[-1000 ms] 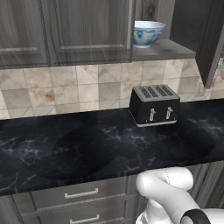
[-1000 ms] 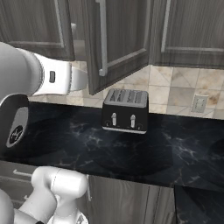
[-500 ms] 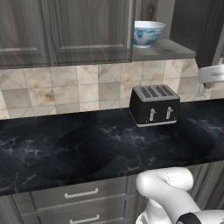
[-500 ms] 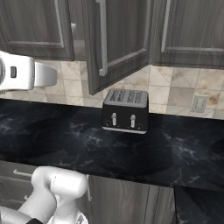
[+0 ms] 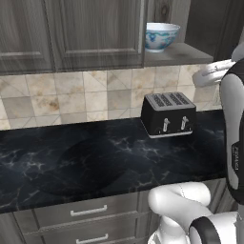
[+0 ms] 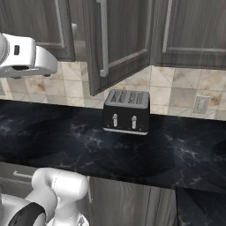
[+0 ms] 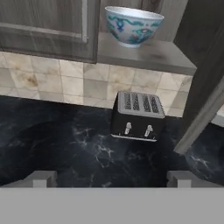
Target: Move the bowls from the cabinet to the plates on the dining table.
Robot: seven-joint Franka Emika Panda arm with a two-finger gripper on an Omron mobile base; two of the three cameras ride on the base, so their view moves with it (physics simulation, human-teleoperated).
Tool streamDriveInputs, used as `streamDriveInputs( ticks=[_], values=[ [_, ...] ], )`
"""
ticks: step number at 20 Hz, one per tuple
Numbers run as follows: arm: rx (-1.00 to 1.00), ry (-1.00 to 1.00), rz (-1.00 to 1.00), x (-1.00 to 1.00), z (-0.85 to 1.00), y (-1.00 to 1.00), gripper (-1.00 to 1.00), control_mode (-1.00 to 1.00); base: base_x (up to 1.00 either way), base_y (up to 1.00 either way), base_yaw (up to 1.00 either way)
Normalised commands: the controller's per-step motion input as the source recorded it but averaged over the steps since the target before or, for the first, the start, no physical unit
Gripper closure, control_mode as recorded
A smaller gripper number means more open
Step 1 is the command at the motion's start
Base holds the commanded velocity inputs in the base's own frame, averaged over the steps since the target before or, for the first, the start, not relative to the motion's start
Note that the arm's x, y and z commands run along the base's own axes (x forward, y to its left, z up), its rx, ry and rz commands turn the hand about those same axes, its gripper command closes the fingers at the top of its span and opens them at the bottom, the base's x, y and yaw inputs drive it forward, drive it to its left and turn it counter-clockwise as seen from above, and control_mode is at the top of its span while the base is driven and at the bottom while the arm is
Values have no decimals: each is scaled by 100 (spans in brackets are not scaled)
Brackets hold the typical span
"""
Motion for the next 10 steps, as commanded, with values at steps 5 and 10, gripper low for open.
streamDriveInputs(
  ticks=[5,10],
  values=[
    [-15,18,0,58,-19,1,-100,-100,0,0,0],
    [-21,1,0,27,-21,-2,-100,-100,0,0,0]
  ],
)
